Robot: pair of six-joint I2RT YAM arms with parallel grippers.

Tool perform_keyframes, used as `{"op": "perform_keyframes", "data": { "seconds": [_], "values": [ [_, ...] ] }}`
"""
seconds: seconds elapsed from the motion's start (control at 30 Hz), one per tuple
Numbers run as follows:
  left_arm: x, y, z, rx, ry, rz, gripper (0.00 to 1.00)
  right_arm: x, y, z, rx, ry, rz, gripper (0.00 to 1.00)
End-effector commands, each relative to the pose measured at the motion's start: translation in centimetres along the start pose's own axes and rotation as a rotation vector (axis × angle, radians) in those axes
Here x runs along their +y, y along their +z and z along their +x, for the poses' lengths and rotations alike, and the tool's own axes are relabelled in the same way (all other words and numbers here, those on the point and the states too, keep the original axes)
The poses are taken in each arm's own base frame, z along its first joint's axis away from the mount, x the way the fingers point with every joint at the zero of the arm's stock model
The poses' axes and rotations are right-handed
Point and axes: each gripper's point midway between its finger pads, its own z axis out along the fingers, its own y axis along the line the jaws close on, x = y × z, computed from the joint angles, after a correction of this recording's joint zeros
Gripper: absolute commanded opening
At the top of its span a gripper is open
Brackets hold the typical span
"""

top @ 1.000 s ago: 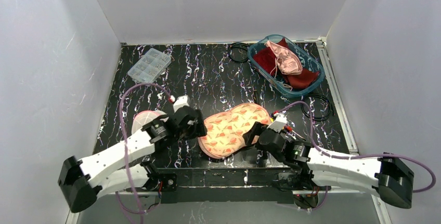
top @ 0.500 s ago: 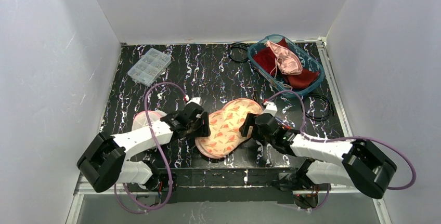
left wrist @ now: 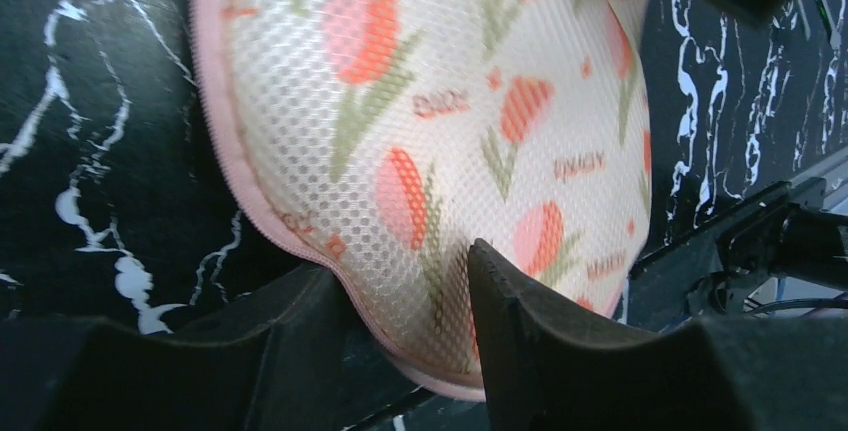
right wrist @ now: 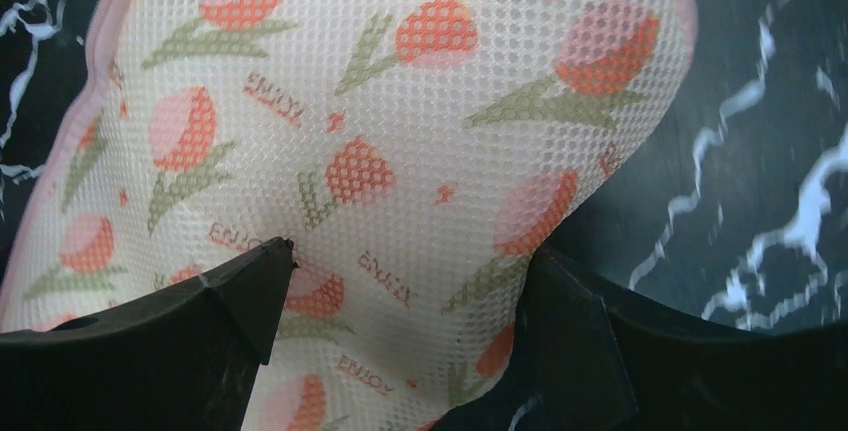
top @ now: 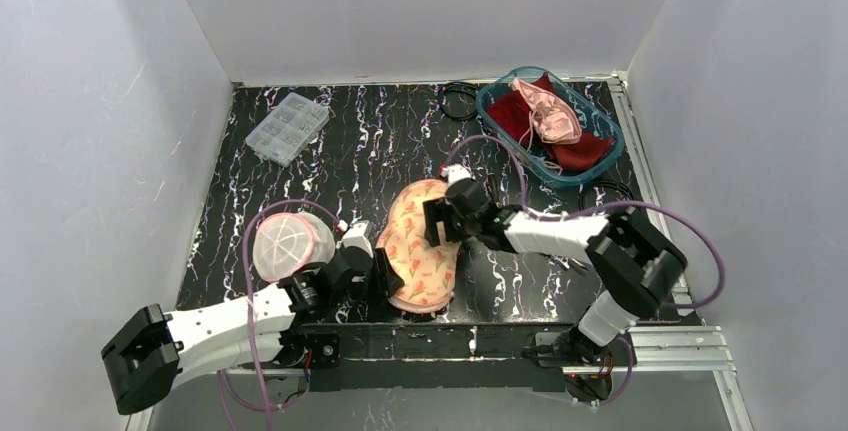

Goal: Unzip the laundry bag and remove the bra
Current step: Adjust the laundry bag at the center of the board, then open the laundry bag at the center of the board.

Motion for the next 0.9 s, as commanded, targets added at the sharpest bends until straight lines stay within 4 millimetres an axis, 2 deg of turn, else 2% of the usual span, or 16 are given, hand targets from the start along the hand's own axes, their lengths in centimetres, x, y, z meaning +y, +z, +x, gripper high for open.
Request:
{"op": "perform_keyframes", "data": {
  "seconds": [0.0, 0.07, 0.13, 0.2, 0.27, 0.37, 0.4, 0.5, 0.63, 0.73, 0.87],
  "values": [
    [-2.1, 0.0, -2.1, -0.110, -0.038, 0.010, 0.46, 3.6, 1.8, -3.3, 0.030, -0.145, -0.105, 0.91],
    [-2.2, 0.1, -2.2, -0.109, -0.025, -0.007, 0.51, 3.3, 2.2, -3.8, 0.067, -0.173, -0.063, 0.92],
    [-1.8, -0.3, -2.2, -0.103, -0.020, -0.040, 0.56, 2.9, 1.3, -5.3, 0.044, -0.187, -0.018, 0.93],
    [-1.4, -1.2, -2.6, -0.113, -0.022, -0.063, 0.62, 2.6, -0.5, -6.5, 0.010, -0.189, 0.015, 0.95],
    [-1.4, -2.6, -3.4, -0.136, -0.024, -0.064, 0.69, 2.6, -2.6, -6.9, -0.006, -0.209, 0.031, 0.96],
    [-1.3, -4.9, -4.3, -0.145, 0.007, -0.074, 0.75, 3.6, -5.6, -6.9, -0.033, -0.288, 0.044, 0.97],
    [-1.3, -5.7, -4.7, -0.147, 0.020, -0.080, 0.86, 4.1, -6.8, -6.8, -0.042, -0.312, 0.041, 0.98],
    [-0.9, -8.0, -5.4, -0.148, 0.060, -0.096, 0.89, 6.1, -8.8, -5.6, -0.040, -0.375, -0.013, 0.96],
    [1.1, -11.2, -6.7, -0.216, 0.024, -0.155, 0.86, 11.1, -10.3, -2.9, -0.045, -0.482, -0.121, 0.90],
    [2.3, -13.1, -7.8, -0.297, -0.039, -0.168, 0.86, 14.1, -9.8, -1.0, -0.040, -0.521, -0.168, 0.87],
    [4.0, -15.0, -8.5, -0.365, -0.100, -0.194, 0.85, 16.1, -8.1, 0.7, -0.041, -0.543, -0.171, 0.82]
  ]
}}
